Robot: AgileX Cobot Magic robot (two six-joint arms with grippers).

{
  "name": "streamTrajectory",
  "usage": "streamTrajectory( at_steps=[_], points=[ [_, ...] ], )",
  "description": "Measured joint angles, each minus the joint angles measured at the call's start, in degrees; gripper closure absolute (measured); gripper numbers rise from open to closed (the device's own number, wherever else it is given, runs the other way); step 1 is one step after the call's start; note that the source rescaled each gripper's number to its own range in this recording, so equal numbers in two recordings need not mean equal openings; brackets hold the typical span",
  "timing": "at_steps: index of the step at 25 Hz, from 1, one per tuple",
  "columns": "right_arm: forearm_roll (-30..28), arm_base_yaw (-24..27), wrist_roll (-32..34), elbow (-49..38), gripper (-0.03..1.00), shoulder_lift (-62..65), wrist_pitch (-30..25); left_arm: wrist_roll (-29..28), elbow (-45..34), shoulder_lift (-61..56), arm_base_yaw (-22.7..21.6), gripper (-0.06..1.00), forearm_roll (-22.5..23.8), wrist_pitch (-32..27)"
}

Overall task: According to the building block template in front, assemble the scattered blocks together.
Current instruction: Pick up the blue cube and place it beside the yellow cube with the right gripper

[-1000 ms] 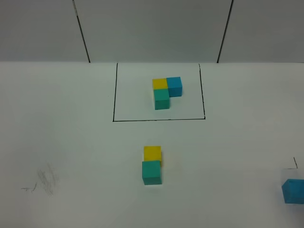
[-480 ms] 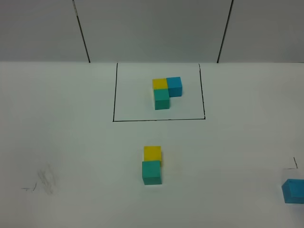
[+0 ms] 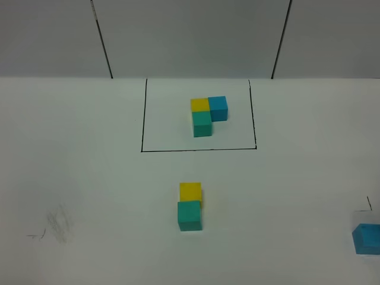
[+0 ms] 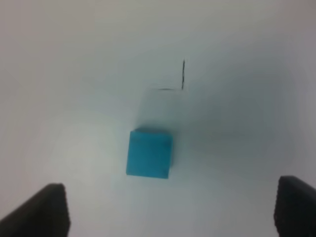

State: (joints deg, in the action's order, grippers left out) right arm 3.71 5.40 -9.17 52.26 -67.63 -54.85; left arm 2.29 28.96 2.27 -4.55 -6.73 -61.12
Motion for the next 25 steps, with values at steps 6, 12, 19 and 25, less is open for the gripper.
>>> streamTrajectory(
  at_steps=[6, 12, 19, 25],
  points=[
    [-0.9, 0.0, 1.2, -6.8, 0.13, -2.8, 8.3, 0.0, 0.0, 0.0, 0.0, 0.3, 0.0, 0.0],
    [-2.8, 0.0, 2.1, -12.4, 0.13, -2.9, 14.3, 0.0, 0.0, 0.0, 0.0, 0.3, 0.0, 0.0],
    [-2.9, 0.0, 2.3, -12.5, 0.13, -7.5, 16.6, 0.0, 0.0, 0.0, 0.0, 0.3, 0.0, 0.0],
    [-1.6, 0.0, 2.5, -12.5, 0.13, -13.9, 17.1, 0.0, 0.0, 0.0, 0.0, 0.3, 0.0, 0.0]
  ],
)
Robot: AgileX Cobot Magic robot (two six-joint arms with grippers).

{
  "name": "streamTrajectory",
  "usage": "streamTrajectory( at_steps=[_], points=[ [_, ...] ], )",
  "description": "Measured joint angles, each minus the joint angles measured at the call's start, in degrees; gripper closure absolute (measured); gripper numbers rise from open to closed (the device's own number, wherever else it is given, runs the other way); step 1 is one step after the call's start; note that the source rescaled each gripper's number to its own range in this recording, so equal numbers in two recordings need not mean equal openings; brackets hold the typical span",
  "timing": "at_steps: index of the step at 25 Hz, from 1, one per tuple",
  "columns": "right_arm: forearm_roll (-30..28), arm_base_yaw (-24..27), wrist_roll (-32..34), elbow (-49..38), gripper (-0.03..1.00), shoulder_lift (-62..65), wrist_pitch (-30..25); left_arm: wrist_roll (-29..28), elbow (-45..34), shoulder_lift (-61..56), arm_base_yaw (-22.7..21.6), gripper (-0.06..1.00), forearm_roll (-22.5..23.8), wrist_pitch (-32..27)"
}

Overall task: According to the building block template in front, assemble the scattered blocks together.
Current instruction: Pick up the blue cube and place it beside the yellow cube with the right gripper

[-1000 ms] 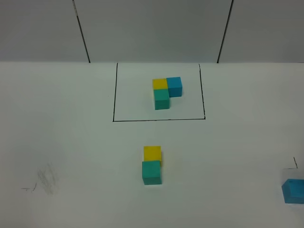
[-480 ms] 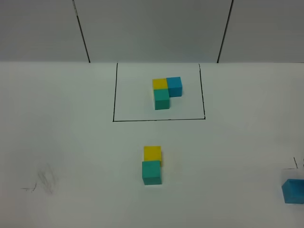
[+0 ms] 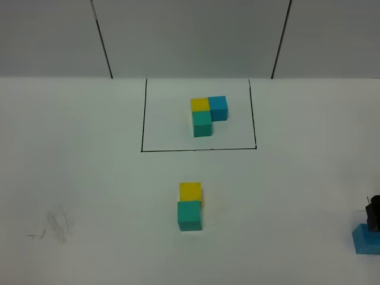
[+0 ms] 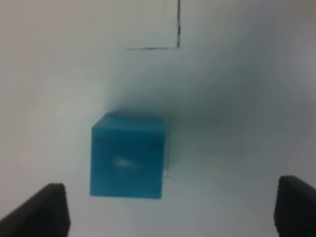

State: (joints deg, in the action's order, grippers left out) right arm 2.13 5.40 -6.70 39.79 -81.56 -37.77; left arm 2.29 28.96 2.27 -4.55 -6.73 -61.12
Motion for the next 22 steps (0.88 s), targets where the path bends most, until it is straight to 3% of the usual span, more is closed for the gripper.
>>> streamTrajectory(
  at_steps=[22],
  points=[
    [4.9, 0.0, 0.0, 0.0, 0.13, -10.4, 4.3, 0.0, 0.0, 0.0, 0.0, 0.3, 0.0, 0.0]
  ],
)
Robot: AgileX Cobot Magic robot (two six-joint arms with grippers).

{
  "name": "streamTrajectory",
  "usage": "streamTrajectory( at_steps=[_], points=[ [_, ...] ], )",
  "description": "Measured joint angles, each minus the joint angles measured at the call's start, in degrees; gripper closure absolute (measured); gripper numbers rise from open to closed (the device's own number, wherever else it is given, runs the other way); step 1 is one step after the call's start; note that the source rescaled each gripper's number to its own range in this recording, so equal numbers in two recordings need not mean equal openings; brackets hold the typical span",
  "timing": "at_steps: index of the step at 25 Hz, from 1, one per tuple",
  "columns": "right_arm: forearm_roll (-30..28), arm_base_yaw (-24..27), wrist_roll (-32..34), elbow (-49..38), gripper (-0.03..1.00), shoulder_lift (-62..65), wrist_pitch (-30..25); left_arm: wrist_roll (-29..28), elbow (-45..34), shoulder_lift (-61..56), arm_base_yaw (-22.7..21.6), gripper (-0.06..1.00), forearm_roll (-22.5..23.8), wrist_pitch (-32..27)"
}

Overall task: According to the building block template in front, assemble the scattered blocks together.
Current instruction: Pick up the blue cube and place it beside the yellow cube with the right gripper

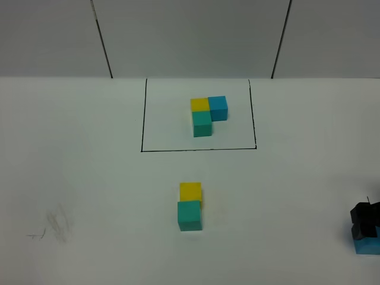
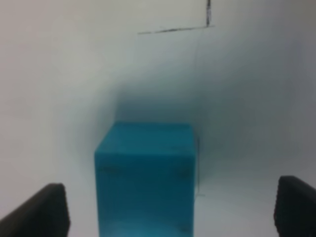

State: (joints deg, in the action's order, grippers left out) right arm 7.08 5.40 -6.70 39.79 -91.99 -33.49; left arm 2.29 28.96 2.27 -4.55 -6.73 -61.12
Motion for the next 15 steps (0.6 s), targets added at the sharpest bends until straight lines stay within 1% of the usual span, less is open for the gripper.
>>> streamTrajectory(
  at_steps=[11, 13, 14, 15],
  points=[
    [1.2, 0.0, -0.4, 0.0, 0.13, -6.1, 3.9, 0.0, 0.0, 0.0, 0.0, 0.3, 0.0, 0.0],
    [1.5, 0.0, -0.6, 0.0, 0.17, -6.6, 4.2, 0.0, 0.0, 0.0, 0.0, 0.3, 0.0, 0.0],
    [1.8, 0.0, -0.9, 0.0, 0.23, -6.6, 4.3, 0.0, 0.0, 0.0, 0.0, 0.3, 0.0, 0.0],
    [2.1, 0.0, -1.1, 0.0, 0.32, -6.8, 4.3, 0.0, 0.0, 0.0, 0.0, 0.3, 0.0, 0.0]
  ],
)
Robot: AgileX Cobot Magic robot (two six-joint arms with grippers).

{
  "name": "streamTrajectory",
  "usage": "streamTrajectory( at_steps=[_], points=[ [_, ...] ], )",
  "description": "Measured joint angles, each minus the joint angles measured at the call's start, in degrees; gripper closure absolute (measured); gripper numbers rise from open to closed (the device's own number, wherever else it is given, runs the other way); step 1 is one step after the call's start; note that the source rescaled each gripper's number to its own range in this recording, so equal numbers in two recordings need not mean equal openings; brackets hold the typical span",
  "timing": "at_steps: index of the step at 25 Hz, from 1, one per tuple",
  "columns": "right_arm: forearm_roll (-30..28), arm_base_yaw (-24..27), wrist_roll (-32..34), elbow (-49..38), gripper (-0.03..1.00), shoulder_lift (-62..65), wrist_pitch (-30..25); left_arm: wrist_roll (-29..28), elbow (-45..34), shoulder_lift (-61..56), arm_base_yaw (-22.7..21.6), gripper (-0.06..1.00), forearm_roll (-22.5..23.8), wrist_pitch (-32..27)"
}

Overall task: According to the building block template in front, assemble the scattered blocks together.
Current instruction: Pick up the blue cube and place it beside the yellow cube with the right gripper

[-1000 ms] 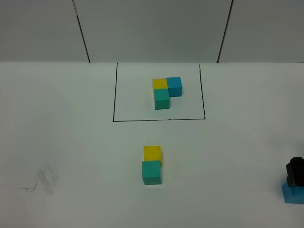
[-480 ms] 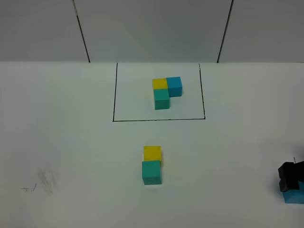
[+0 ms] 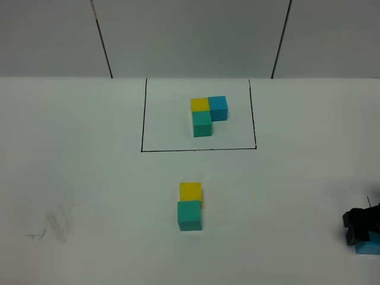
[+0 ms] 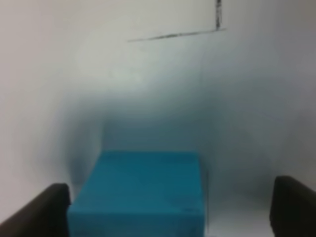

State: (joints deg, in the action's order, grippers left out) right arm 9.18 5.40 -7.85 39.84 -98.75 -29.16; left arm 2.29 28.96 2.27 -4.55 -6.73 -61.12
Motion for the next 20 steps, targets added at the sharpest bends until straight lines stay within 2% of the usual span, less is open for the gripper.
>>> streamTrajectory(
  at_steps=[2, 4, 13, 15, 20],
  points=[
    [0.2, 0.0, -0.2, 0.0, 0.58, 0.0, 0.1, 0.0, 0.0, 0.0, 0.0, 0.3, 0.0, 0.0],
    [0.4, 0.0, -0.2, 0.0, 0.97, 0.0, 0.1, 0.0, 0.0, 0.0, 0.0, 0.3, 0.0, 0.0],
    [0.5, -0.5, -2.2, 0.0, 0.95, 6.1, -0.7, 0.0, 0.0, 0.0, 0.0, 0.3, 0.0, 0.0],
    [0.4, -1.9, -6.1, 0.4, 0.95, 9.1, -2.2, 0.0, 0.0, 0.0, 0.0, 0.3, 0.0, 0.0],
    [0.1, -7.7, -18.7, 6.0, 0.95, 10.8, -10.7, 0.0, 0.0, 0.0, 0.0, 0.3, 0.0, 0.0]
  ],
)
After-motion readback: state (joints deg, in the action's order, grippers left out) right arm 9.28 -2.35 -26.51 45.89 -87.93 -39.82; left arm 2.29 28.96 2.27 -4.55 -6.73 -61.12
